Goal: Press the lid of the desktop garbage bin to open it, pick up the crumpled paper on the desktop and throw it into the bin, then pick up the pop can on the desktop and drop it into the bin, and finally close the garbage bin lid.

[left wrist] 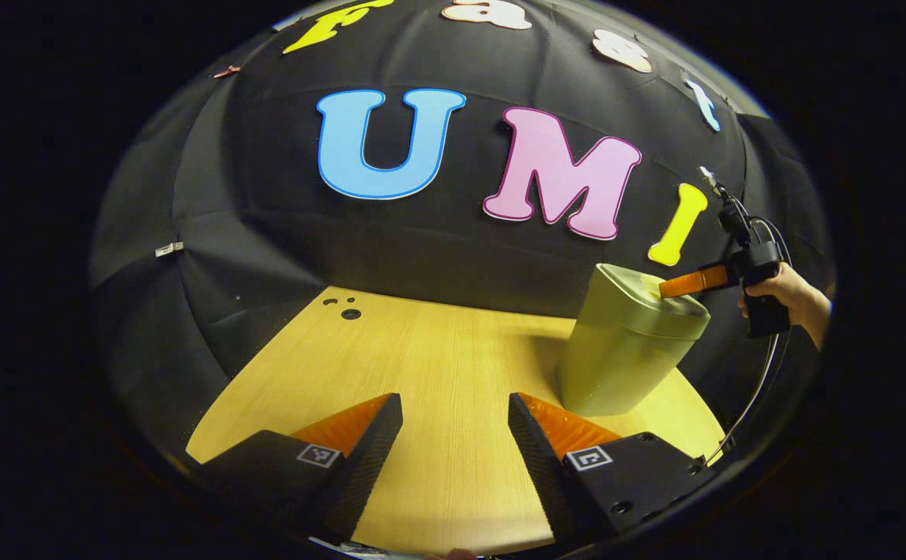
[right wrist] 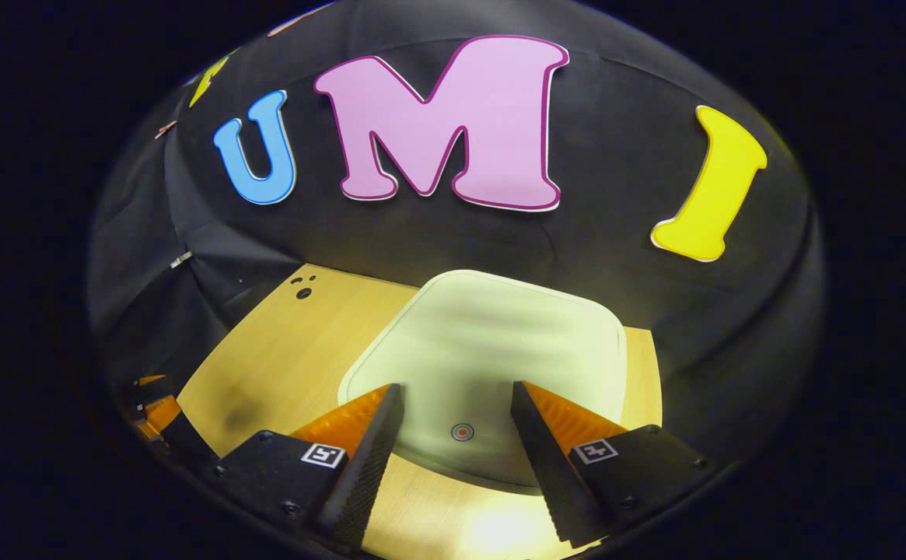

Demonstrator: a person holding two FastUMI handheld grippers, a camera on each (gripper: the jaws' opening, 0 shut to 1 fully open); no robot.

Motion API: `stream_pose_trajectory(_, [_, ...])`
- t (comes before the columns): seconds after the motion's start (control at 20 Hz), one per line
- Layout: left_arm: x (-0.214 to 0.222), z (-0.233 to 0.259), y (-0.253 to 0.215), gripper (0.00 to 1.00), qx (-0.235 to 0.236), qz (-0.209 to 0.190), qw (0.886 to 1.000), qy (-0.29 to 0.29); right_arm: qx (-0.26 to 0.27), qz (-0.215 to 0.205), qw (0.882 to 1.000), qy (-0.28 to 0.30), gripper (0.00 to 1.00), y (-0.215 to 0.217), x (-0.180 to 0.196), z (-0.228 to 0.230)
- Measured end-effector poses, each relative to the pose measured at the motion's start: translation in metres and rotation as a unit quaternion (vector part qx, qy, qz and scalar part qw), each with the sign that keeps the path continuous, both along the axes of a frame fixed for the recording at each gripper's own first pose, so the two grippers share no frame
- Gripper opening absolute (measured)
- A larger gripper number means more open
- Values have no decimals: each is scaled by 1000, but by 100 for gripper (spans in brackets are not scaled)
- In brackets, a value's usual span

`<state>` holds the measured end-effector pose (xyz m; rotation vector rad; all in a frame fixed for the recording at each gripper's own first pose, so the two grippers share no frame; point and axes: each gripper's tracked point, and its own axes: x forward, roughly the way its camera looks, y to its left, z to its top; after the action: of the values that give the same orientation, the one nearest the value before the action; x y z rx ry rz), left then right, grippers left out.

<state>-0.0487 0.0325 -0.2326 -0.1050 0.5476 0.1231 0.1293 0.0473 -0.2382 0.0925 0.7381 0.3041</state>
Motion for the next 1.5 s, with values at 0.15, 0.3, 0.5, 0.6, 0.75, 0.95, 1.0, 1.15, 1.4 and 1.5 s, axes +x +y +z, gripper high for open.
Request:
stream_pose_trajectory(0.15, [4, 1, -4, 90, -10, 0, 1000, -4, 8, 5, 1000, -24, 91, 0, 0, 2])
stream_pose_trajectory(0.3, [8, 5, -10, 90, -13, -5, 1000, -9, 12, -10, 999, -34, 90, -5, 2, 7])
stream_pose_trajectory(0.5, [9, 10, -12, 90, -5, -13, 1000, -15, 14, -28, 996, -83, 89, -8, 6, 34])
stream_pose_trajectory(0.6, [8, 13, -14, 90, -7, -14, 1000, -17, 25, -37, 994, -96, 89, -6, 1, 46])
stream_pose_trajectory(0.75, [8, 17, -15, 90, -5, -18, 1000, -22, 34, -38, 991, -122, 89, 0, -13, 69])
stream_pose_trajectory(0.95, [8, 27, -16, 90, 0, -27, 999, -34, 43, -30, 986, -159, 89, 15, -44, 97])
stream_pose_trajectory(1.0, [8, 33, -16, 90, 1, -30, 999, -39, 47, -29, 984, -167, 89, 20, -55, 103])
stream_pose_trajectory(1.15, [8, 43, -16, 90, 5, -42, 998, -50, 55, -34, 982, -180, 89, 31, -87, 111])
stream_pose_trajectory(1.4, [8, 50, -20, 90, 4, -60, 996, -65, 42, -37, 980, -191, 89, 43, -132, 96])
stream_pose_trajectory(1.5, [7, 52, -23, 90, 5, -62, 996, -68, 37, -35, 982, -184, 89, 49, -145, 81])
